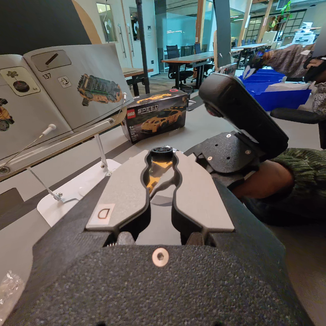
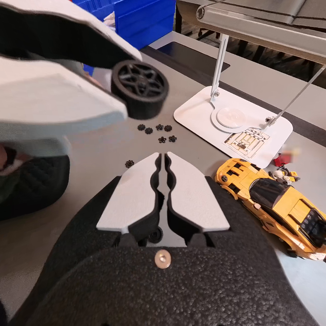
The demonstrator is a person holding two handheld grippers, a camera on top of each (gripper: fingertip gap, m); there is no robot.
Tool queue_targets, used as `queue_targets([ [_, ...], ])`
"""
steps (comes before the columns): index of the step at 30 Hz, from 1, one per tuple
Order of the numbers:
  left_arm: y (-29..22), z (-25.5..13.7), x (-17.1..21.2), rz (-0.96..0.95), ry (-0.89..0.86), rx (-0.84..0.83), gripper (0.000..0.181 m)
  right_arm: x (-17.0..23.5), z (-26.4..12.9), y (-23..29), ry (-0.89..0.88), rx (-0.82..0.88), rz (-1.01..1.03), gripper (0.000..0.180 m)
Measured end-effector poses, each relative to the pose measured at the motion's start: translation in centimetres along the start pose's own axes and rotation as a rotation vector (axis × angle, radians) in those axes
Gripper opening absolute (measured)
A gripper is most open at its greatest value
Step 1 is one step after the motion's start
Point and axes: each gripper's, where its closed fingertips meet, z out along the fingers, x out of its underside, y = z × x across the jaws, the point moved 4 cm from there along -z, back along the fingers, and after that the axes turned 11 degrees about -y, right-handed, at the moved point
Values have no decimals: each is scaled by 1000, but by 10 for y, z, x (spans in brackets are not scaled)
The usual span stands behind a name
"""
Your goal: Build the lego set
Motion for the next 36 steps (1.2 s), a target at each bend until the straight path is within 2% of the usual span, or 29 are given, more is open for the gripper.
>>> queue_targets([
  [5, 15, -23, 19, 12, 80, 90, 22, -1, -22, -10, -61, -72, -69, 9],
  [10, 19, -62, 76, -53, 244, 304, 22, 1, -55, -24, -145, -135, -97, 11],
  [13, 11, -80, 112, -69, 277, 433, 22, 10, -67, -31, -153, -146, -136, 10],
  [23, -2, -76, 168, 58, 521, 613, 23, 31, -60, -32, -99, -165, -124, 10],
  [25, 0, -81, 171, 101, 569, 601, 23, 35, -58, -32, -86, -166, -121, 10],
  [27, 0, -86, 173, 125, 621, 589, 37, 39, -55, -32, -74, -170, -114, 10],
  [30, 2, -89, 172, 118, 644, 555, 46, 43, -51, -31, -54, -182, -108, 9],
  [33, 12, -93, 159, 67, 584, 501, 44, 46, -48, -29, -40, -184, -123, 9],
  [36, 37, -91, 146, 55, 516, 331, 32, 43, -46, -28, -57, -187, -125, 9],
])
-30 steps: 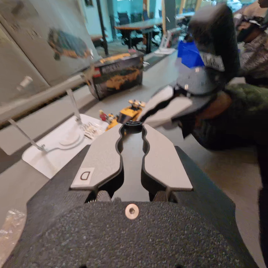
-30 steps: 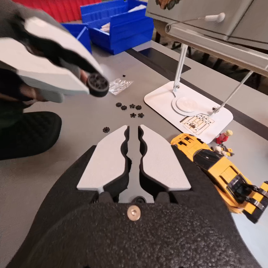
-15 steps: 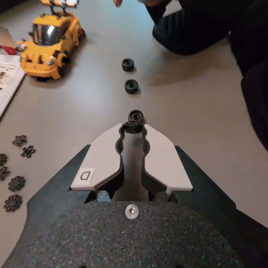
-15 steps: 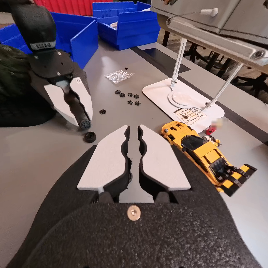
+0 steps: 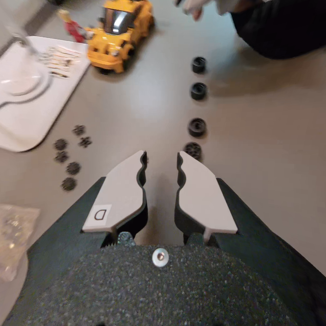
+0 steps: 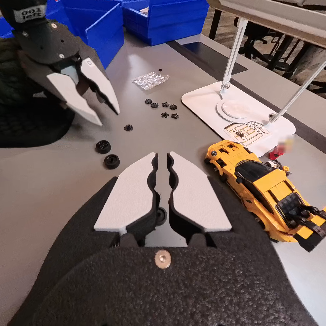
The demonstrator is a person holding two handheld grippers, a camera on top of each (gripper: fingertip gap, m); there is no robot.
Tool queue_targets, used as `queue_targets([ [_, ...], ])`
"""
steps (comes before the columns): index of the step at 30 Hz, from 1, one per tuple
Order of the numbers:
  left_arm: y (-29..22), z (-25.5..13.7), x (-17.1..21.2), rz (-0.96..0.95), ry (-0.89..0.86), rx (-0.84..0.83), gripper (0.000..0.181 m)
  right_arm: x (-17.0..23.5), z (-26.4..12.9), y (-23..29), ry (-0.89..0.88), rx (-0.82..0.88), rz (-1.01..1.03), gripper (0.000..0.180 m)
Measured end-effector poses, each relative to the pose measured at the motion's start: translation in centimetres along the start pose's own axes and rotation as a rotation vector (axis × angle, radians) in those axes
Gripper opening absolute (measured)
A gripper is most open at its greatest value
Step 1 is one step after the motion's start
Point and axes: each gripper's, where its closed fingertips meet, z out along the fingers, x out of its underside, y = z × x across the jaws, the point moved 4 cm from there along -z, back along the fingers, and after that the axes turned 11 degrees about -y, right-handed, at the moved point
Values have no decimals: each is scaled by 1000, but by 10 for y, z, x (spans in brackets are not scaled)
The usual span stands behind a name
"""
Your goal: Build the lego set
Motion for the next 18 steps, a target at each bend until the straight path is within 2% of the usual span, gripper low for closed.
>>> queue_targets([
  [2, 19, -4, 0, -47, -3, -140, 27, -3, 2, 1, -21, -3, 3, 9],
  [7, 49, -3, 10, -117, 41, -335, 25, -7, 7, 6, -61, -12, -18, 9],
  [11, 71, 6, 8, -186, 67, -403, 26, -8, 9, 9, -71, -16, -19, 8],
  [18, 89, 41, 5, -165, 163, -351, 19, -6, 3, 3, -90, -1, 41, 8],
])
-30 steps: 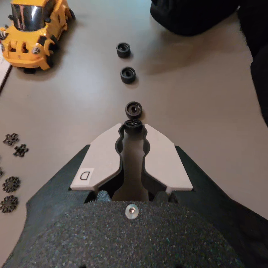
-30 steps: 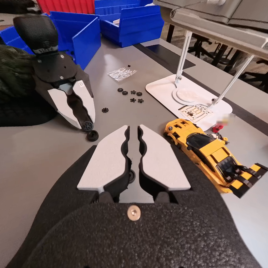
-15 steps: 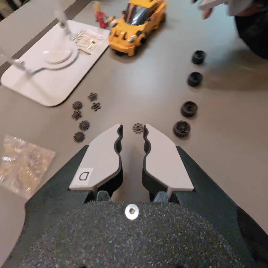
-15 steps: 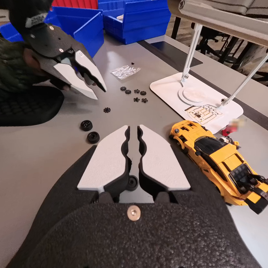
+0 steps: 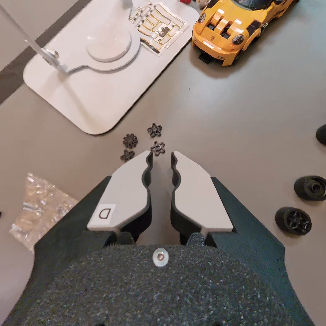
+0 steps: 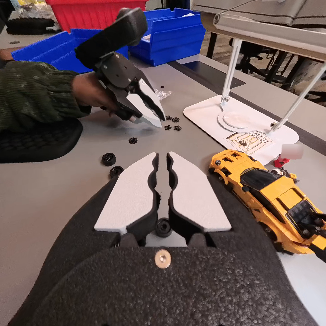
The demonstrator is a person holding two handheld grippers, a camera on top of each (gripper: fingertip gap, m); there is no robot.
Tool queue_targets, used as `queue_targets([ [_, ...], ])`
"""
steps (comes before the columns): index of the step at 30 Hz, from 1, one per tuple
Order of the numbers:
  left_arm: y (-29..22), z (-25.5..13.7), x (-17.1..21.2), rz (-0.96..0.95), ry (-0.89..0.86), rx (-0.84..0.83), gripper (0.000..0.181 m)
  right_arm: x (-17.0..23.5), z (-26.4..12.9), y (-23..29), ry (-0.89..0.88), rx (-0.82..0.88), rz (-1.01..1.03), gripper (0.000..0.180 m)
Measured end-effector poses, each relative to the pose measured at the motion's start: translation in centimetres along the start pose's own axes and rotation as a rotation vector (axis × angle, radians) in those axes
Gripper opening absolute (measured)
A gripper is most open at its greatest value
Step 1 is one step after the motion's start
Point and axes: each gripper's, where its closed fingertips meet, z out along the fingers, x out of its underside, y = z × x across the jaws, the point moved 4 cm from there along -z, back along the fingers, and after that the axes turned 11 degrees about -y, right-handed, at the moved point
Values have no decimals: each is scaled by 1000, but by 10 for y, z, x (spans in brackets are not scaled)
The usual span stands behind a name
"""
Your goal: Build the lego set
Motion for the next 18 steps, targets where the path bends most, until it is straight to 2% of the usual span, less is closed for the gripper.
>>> queue_targets([
  [7, 5, 15, 1, -49, 58, 22, 22, 2, -5, -6, -15, -1, 53, 8],
  [10, 4, 17, 1, -77, 46, 37, 17, 4, -4, -6, -11, -15, 72, 8],
  [13, 5, 17, 2, -77, 38, 34, 3, 7, -3, -5, -3, -21, 78, 8],
  [15, 4, 16, 2, -77, 35, 37, 3, 7, -2, -5, -2, -21, 75, 8],
  [18, -10, 9, -4, -191, -24, 158, 3, 6, -2, -4, -10, -16, 59, 7],
])
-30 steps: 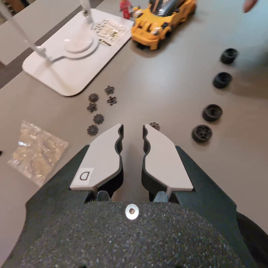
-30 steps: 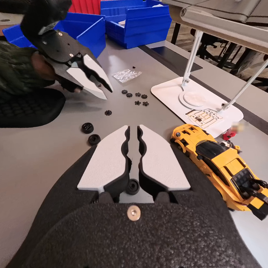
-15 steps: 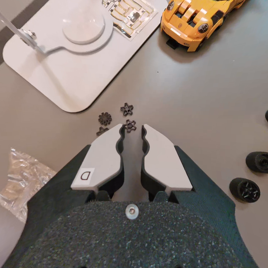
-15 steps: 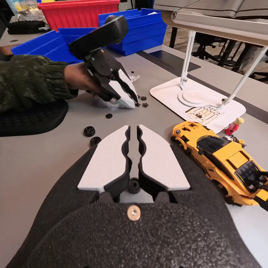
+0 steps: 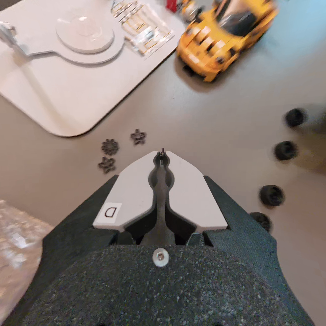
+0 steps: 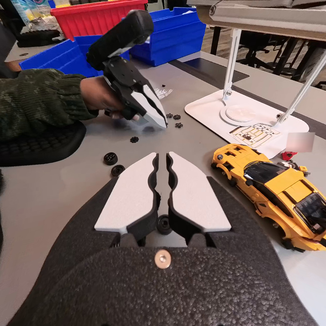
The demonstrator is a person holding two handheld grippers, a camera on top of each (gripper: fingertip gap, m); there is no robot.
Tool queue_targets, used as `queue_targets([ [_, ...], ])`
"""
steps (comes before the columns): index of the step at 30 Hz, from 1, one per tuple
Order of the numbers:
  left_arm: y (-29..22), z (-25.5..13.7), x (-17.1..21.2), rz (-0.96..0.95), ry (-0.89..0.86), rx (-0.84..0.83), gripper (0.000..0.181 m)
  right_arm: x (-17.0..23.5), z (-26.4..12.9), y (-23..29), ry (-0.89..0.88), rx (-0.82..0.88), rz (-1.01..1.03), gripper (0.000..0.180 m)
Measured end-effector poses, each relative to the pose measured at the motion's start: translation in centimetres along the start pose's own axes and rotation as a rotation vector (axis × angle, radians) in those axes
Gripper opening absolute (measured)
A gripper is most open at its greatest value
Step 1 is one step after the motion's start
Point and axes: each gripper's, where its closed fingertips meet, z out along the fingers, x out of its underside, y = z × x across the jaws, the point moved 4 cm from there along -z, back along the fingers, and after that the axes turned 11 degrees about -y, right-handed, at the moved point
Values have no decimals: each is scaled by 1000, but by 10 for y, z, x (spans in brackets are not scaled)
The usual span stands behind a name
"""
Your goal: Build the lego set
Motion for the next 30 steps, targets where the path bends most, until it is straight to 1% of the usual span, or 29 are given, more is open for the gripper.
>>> queue_targets([
  [4, -46, -14, -21, -291, -155, 359, 3, -7, 5, 13, -26, -56, -62, 9],
  [7, -71, -22, -29, -398, -202, 505, 3, -7, 13, 25, -29, -84, -185, 18],
  [10, -93, -26, -33, -458, -215, 608, 3, 1, 23, 34, 21, -78, -363, 27],
  [12, -97, -27, -35, -477, -231, 617, 3, 6, 28, 40, 38, -72, -451, 29],
  [16, -99, -27, -27, -525, -197, 637, 3, 8, 34, 47, 38, -74, -520, 29],
  [22, -110, -26, -19, -538, -149, 685, 3, 10, 41, 50, 39, -99, -532, 27],
  [23, -111, -26, -18, -541, -146, 696, 3, 9, 42, 51, 35, -104, -545, 26],
  [25, -111, -27, -18, -547, -145, 707, 3, 11, 43, 55, 46, -132, -565, 18],
  [29, -111, -28, -15, -568, -133, 723, 3, 13, 43, 56, 48, -152, -553, 17],
  [30, -110, -28, -16, -569, -142, 720, 8, 14, 43, 55, 56, -155, -551, 17],
])
